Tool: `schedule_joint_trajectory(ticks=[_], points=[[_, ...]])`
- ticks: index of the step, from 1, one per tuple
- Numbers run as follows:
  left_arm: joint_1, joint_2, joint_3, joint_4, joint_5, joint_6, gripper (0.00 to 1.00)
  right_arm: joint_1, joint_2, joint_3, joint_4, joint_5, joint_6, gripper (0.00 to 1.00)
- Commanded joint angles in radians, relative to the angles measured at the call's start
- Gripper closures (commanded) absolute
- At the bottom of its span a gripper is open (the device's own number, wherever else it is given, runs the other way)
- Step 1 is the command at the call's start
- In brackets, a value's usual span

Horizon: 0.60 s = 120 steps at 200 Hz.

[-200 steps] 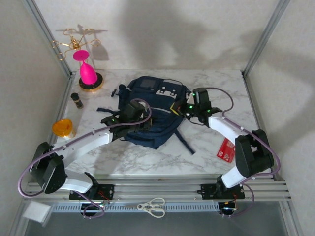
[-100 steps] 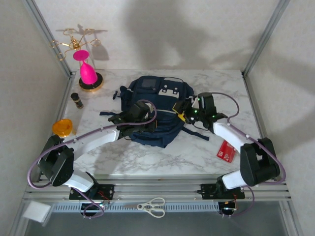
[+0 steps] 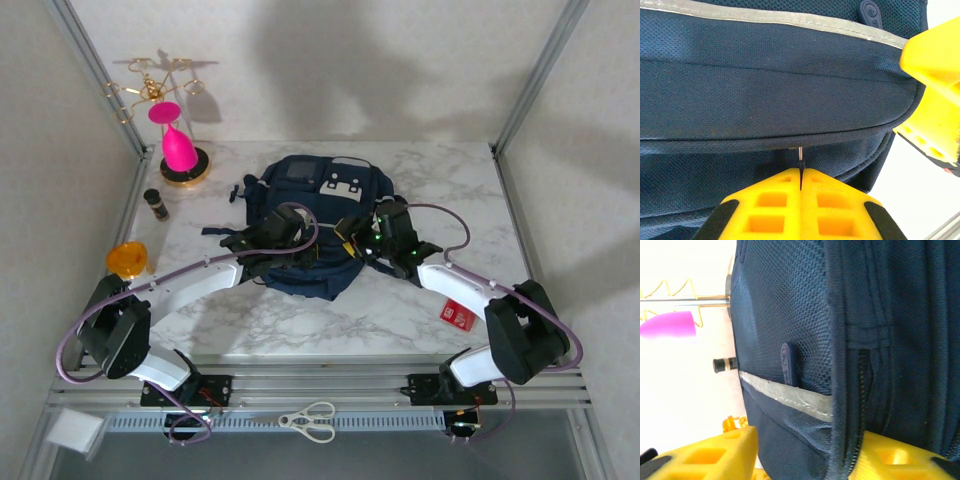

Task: Pack the student bag
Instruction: Unzip the student bag at the center of the table.

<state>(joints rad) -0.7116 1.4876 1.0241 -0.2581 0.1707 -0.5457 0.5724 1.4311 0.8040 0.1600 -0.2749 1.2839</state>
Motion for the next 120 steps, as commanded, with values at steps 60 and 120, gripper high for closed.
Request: schedule_joint_trajectory(ticks=[60, 120], points=[[-0.009, -0.002, 0.022, -0.006, -0.036, 0.007, 1.00, 0.054, -0.016, 0.052, 0.041, 0.141, 0.055, 0.90], [-0.004, -0.026, 0.063, -0.142, -0.150, 0.044, 1.00, -0.084, -0.063, 0.083, -0.071, -0.008, -0.096, 1.00]])
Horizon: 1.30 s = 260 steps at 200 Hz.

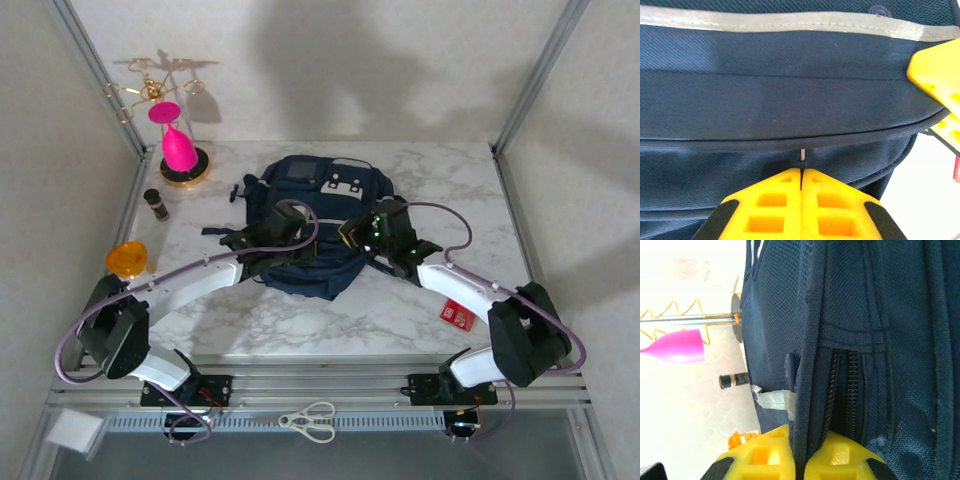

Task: Pack the student bag
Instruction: Unzip the student bag at the center of the table.

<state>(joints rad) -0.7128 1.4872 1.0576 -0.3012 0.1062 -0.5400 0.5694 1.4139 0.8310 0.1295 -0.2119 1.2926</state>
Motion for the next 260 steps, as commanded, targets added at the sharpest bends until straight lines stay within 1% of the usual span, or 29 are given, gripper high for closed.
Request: schedule_joint_trajectory(ticks=[1, 27, 40, 54, 68, 87, 108, 118, 131, 147, 173, 188, 198, 211, 231, 252, 260], points=[[-0.003, -0.025, 0.030, -0.101, -0.088, 0.039, 1.00, -0.085, -0.047, 0.057, -0.043, -0.076, -0.109, 1.00], [0.003, -0.029, 0.028, -0.140, -0.105, 0.067, 1.00, -0.213, -0.050, 0.094, -0.103, -0.227, -0.226, 1.00], [0.003, -0.026, 0.028, -0.143, -0.087, 0.083, 1.00, -0.284, -0.036, 0.132, -0.151, -0.304, -0.281, 1.00], [0.003, -0.017, 0.029, -0.121, -0.054, 0.092, 1.00, -0.347, -0.004, 0.170, -0.165, -0.399, -0.339, 1.00], [-0.002, -0.001, 0.031, -0.083, -0.005, 0.091, 1.00, -0.370, 0.022, 0.216, -0.228, -0.387, -0.392, 1.00], [-0.005, 0.023, 0.031, -0.011, 0.046, 0.079, 1.00, -0.352, 0.023, 0.198, -0.183, -0.376, -0.375, 1.00], [-0.012, 0.056, 0.050, 0.038, 0.085, 0.063, 1.00, -0.320, 0.024, 0.152, -0.119, -0.358, -0.300, 0.70], [-0.018, 0.069, 0.065, 0.041, 0.087, 0.064, 1.00, -0.292, 0.020, 0.135, -0.094, -0.323, -0.268, 0.57], [-0.025, 0.079, 0.076, 0.043, 0.084, 0.067, 1.00, -0.241, 0.009, 0.112, -0.063, -0.259, -0.224, 0.48], [-0.026, 0.081, 0.075, 0.043, 0.075, 0.065, 1.00, -0.166, -0.001, 0.073, -0.010, -0.174, -0.134, 0.44], [-0.027, 0.077, 0.068, 0.048, 0.057, 0.057, 1.00, -0.057, -0.005, 0.013, 0.092, -0.041, -0.001, 0.44], [-0.027, 0.074, 0.067, 0.050, 0.045, 0.051, 1.00, 0.003, 0.014, 0.028, 0.095, 0.045, 0.025, 0.45], [-0.027, 0.070, 0.067, 0.057, 0.039, 0.049, 1.00, 0.042, 0.031, 0.042, 0.083, 0.103, 0.042, 0.48], [-0.025, 0.069, 0.069, 0.054, 0.021, 0.049, 1.00, 0.072, 0.051, 0.054, 0.099, 0.148, 0.047, 0.55], [-0.021, 0.062, 0.079, 0.031, -0.016, 0.045, 1.00, 0.075, 0.058, 0.068, 0.075, 0.178, 0.038, 0.68], [-0.019, 0.028, 0.066, 0.019, -0.054, 0.038, 1.00, 0.071, 0.033, 0.059, 0.043, 0.191, 0.020, 0.88], [-0.019, 0.011, 0.058, 0.014, -0.063, 0.040, 1.00, 0.066, 0.021, 0.054, 0.031, 0.187, 0.014, 0.94]])
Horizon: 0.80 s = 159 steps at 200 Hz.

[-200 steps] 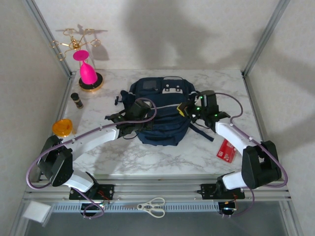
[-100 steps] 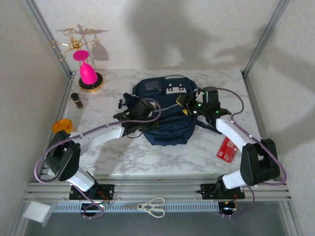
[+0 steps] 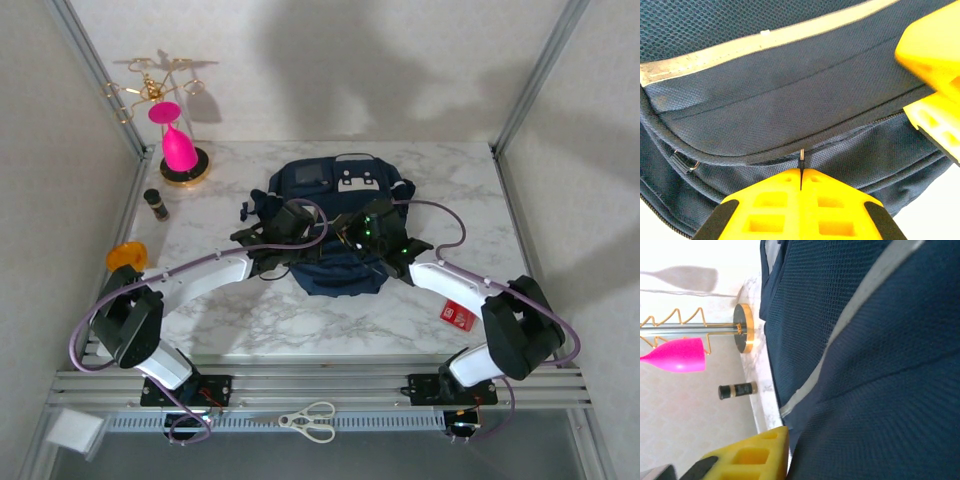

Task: Pack the student bag
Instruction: Unzip the student bag at the center of the table.

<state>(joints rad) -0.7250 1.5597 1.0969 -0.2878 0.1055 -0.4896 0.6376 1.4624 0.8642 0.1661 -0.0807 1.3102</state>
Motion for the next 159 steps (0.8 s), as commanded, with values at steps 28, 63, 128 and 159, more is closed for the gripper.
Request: schedule_joint_trajectory(ticks=[28, 63, 128, 159], points=[[0.005, -0.116, -0.010, -0.040, -0.086, -0.003, 1.00, -0.050, -0.076, 0.014, -0.052, -0.006, -0.065, 1.00], [0.031, -0.152, -0.032, -0.095, -0.121, 0.027, 1.00, -0.162, -0.110, 0.027, -0.095, -0.188, -0.154, 1.00], [0.064, -0.154, -0.048, -0.019, -0.002, 0.077, 1.00, -0.241, -0.109, 0.072, -0.157, -0.384, -0.258, 1.00], [0.003, -0.190, -0.119, 0.128, 0.074, 0.092, 1.00, -0.243, -0.107, 0.073, -0.137, -0.387, -0.238, 1.00]])
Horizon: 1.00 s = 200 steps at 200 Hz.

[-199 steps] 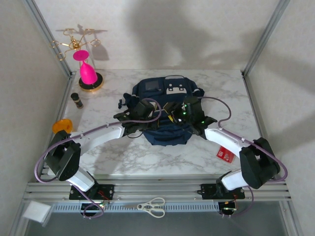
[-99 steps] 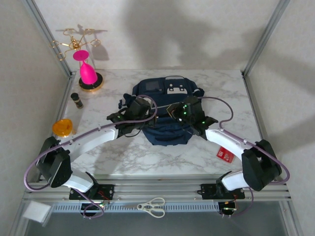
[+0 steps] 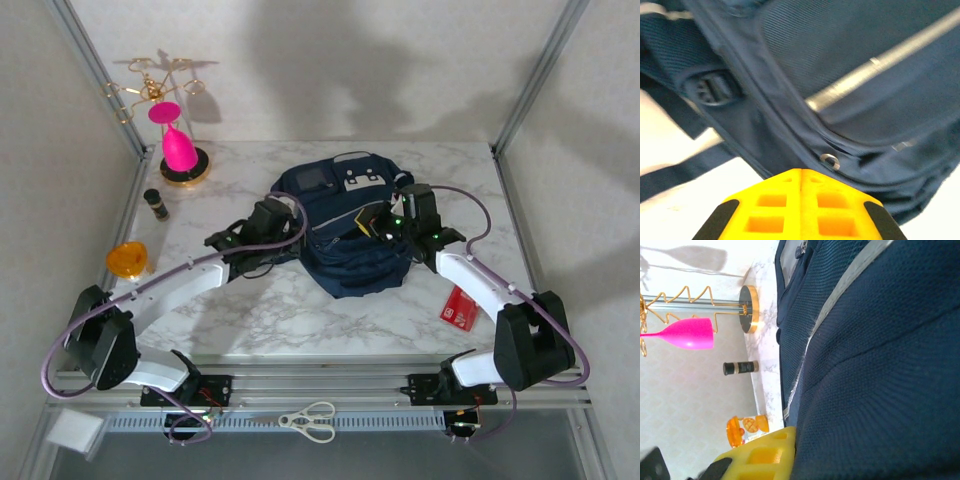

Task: Pack the student bag
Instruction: Unzip the student bag at the center of the table.

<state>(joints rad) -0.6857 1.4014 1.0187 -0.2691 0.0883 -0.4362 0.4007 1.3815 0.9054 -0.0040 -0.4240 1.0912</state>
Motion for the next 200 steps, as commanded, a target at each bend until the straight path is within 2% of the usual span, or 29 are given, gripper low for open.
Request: schedule_joint_trajectory(ticks=[1, 16, 41, 60, 107, 126, 148, 174, 200], points=[[-0.037, -0.032, -0.042, 0.109, 0.091, 0.040, 1.00, -0.007, -0.025, 0.034, 0.032, -0.044, -0.019, 1.00], [-0.040, -0.013, -0.039, 0.107, 0.090, 0.064, 0.97, -0.009, -0.024, 0.043, 0.035, -0.049, 0.001, 1.00], [-0.059, 0.001, -0.054, 0.166, 0.108, 0.113, 0.82, -0.011, -0.045, 0.034, 0.038, -0.018, 0.067, 1.00], [-0.077, 0.033, -0.034, 0.165, 0.126, 0.151, 0.74, -0.014, -0.063, 0.035, 0.050, -0.002, 0.095, 1.00], [-0.086, 0.129, 0.052, 0.096, 0.141, 0.191, 0.64, -0.014, -0.058, 0.067, 0.036, 0.002, 0.087, 1.00], [-0.089, 0.136, 0.062, 0.114, 0.103, 0.191, 0.62, -0.014, -0.056, 0.055, 0.045, 0.003, 0.088, 1.00], [-0.089, 0.151, 0.101, 0.083, 0.053, 0.201, 0.54, -0.014, -0.051, 0.043, 0.051, 0.001, 0.093, 1.00], [-0.089, 0.184, 0.154, 0.027, -0.011, 0.203, 0.53, -0.016, -0.040, 0.035, 0.063, -0.009, 0.097, 1.00], [-0.096, 0.209, 0.164, 0.050, 0.091, 0.215, 0.52, -0.015, -0.031, 0.030, 0.084, -0.016, 0.104, 1.00]])
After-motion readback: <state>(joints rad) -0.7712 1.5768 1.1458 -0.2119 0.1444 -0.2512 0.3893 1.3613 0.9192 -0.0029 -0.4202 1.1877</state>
